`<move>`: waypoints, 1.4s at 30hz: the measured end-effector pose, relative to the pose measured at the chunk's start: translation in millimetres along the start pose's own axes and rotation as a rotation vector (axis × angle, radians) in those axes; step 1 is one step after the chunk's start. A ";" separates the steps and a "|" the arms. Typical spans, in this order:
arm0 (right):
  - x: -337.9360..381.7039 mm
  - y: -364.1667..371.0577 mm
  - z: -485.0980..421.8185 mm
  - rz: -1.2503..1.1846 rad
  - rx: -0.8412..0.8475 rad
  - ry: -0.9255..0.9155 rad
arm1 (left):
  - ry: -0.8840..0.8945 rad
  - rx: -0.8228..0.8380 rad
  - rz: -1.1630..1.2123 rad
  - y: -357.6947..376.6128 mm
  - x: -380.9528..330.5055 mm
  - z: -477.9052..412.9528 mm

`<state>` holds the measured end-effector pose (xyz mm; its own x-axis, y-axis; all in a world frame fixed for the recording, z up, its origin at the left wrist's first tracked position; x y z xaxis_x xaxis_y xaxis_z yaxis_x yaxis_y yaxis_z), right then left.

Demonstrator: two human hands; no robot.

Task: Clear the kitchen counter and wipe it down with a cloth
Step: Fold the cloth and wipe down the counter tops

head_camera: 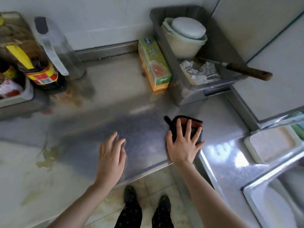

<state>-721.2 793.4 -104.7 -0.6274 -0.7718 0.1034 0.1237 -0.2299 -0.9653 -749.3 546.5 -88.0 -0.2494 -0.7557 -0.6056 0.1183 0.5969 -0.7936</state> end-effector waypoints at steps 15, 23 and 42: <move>17.9 10.6 48.9 0.024 -0.115 -0.649 | -0.078 -0.036 -0.133 6.0 23.2 17.3; -34.9 -0.6 17.2 -0.070 -0.092 -0.129 | -0.107 -0.054 -0.170 -2.4 15.2 28.1; 215.8 18.1 -48.6 0.110 -0.113 -0.621 | -0.274 0.017 -0.307 -41.1 105.6 -80.4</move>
<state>-891.7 651.5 -111.5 -0.0497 -0.9947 0.0895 0.0592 -0.0924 -0.9940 -857.8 463.8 -114.6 -0.0109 -0.9431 -0.3324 0.0948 0.3299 -0.9392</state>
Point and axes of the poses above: each hand's wrist, its own z-axis away from the middle knuckle, its own y-axis out of the palm, x = y × z, the point moved 7 cm from there along -z, towards the middle knuckle, and after that the axes turned 4 degrees about z, right-handed, at the moved point
